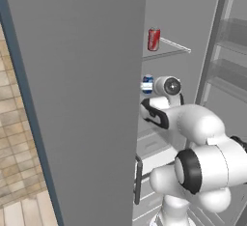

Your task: Open the fridge, grab two sodas, and place both sodas inside the bowl with ice on the dining counter.

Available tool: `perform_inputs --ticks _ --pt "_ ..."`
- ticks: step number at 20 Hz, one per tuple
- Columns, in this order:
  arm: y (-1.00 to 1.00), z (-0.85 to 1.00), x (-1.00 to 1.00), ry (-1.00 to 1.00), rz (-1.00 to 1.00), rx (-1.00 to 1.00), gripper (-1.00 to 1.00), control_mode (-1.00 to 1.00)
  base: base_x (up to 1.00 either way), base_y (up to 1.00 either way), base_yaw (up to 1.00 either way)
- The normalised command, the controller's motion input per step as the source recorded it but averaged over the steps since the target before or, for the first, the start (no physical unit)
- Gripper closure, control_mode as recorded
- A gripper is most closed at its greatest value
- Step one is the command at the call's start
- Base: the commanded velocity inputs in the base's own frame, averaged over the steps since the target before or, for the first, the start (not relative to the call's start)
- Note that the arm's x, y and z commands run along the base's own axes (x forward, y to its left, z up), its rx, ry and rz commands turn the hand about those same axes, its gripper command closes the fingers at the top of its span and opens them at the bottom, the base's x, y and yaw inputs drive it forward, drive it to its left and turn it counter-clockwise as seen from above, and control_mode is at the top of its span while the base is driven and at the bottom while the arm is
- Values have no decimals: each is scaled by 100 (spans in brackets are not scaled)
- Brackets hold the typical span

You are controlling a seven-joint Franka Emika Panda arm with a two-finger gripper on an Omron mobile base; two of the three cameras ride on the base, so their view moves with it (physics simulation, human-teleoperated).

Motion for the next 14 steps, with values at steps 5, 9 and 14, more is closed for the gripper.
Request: perform_inputs --ticks 5,9,14 --pt "0 0 24 0 1 0 -100 -100 0 0 0" --pt "0 0 26 0 3 0 -100 -100 0 0 0" --pt "0 0 26 0 2 0 -100 -100 0 0 0"
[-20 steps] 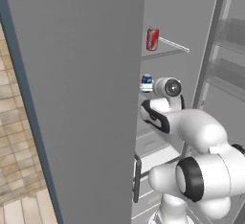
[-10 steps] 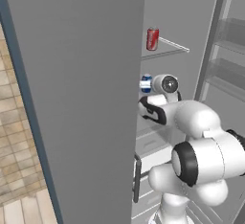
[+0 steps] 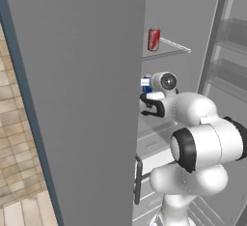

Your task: Open the fridge, grab two sodas, and place both sodas inside the bowl with ice on the dining counter.

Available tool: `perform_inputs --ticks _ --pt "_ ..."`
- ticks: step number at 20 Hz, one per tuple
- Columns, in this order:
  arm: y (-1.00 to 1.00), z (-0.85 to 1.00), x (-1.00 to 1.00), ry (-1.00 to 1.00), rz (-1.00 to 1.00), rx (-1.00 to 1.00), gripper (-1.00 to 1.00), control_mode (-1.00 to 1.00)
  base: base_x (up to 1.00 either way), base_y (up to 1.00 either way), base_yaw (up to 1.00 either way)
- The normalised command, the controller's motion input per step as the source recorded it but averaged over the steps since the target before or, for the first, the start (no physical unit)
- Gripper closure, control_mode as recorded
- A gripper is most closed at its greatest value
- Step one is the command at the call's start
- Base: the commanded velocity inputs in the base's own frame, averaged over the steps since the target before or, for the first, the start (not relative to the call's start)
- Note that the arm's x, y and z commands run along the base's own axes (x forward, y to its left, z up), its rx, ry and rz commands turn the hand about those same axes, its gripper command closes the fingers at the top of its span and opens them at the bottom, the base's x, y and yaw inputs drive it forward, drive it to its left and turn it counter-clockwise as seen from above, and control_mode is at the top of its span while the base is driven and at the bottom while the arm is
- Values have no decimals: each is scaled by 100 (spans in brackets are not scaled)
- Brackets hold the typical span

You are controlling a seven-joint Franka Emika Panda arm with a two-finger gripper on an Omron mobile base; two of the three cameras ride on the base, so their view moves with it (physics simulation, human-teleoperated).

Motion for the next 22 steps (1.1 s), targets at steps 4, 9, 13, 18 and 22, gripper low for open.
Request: perform_inputs --ticks 4,9,13,18,22 --pt "-3 0 29 0 1 1 -100 -100 0 0 0" --pt "-1 0 25 0 1 0 -100 -100 0 0 0" --pt "-4 0 25 0 2 0 -100 -100 0 0 0" --pt "-6 -3 21 0 1 0 -100 -100 0 0 0" --pt "-11 -6 15 0 1 0 -100 -100 0 0 0"
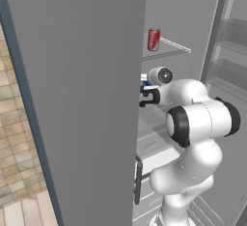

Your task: Open the fridge, grab two sodas, and place both sodas inside the bowl with ice on the dining counter.

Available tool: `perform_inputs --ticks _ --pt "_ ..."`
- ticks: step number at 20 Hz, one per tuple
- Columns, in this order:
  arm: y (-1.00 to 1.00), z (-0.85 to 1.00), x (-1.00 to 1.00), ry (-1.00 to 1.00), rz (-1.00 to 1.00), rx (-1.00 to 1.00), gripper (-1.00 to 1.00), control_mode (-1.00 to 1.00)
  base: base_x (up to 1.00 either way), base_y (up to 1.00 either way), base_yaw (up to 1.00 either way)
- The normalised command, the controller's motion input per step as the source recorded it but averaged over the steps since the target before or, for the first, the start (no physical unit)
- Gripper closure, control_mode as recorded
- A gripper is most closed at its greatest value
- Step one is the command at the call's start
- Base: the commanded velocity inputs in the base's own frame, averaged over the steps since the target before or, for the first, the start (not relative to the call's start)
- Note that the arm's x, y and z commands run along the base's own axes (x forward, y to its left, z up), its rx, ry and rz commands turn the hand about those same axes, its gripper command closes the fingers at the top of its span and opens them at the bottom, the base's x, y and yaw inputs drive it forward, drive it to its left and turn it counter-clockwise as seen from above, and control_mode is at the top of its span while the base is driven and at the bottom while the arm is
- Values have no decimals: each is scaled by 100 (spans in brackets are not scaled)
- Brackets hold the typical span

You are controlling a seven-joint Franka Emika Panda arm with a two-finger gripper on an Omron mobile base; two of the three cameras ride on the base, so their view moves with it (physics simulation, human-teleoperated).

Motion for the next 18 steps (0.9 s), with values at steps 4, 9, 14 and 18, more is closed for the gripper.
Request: perform_inputs --ticks 4,9,14,18 --pt "-5 -9 6 0 1 0 -100 -100 0 0 0" --pt "0 -15 4 0 1 0 -100 -100 0 0 0" --pt "0 -12 6 0 1 0 -100 -100 0 0 0" --pt "-10 0 17 0 2 1 -100 -100 0 0 0"
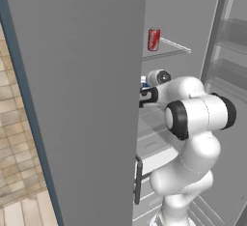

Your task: Open the fridge, grab two sodas, and place both sodas inside the bowl with ice on the dining counter.

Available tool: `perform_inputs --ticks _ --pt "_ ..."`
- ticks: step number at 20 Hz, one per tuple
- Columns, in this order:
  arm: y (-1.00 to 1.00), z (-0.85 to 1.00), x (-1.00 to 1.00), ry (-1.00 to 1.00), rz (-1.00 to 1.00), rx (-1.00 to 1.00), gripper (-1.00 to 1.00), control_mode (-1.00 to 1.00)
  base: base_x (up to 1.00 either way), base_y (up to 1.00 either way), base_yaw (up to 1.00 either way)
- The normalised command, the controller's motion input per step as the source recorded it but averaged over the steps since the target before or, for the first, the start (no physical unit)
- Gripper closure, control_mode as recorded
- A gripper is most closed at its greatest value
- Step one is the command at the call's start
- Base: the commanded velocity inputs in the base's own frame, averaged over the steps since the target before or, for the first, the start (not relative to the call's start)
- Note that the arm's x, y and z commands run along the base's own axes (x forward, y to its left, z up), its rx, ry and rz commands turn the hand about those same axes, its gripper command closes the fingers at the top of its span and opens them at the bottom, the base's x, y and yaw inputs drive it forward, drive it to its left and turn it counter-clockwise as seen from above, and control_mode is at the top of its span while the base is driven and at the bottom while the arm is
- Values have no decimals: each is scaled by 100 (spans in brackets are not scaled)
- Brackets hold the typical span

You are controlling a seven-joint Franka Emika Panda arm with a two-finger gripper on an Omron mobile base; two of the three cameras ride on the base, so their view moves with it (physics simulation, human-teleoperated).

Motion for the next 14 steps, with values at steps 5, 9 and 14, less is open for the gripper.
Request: perform_inputs --ticks 5,9,14 --pt "-15 0 16 0 2 3 100 -100 0 0 0" --pt "-5 -2 10 0 1 0 100 -100 0 0 0" --pt "0 -3 1 0 0 0 100 -100 0 0 0"
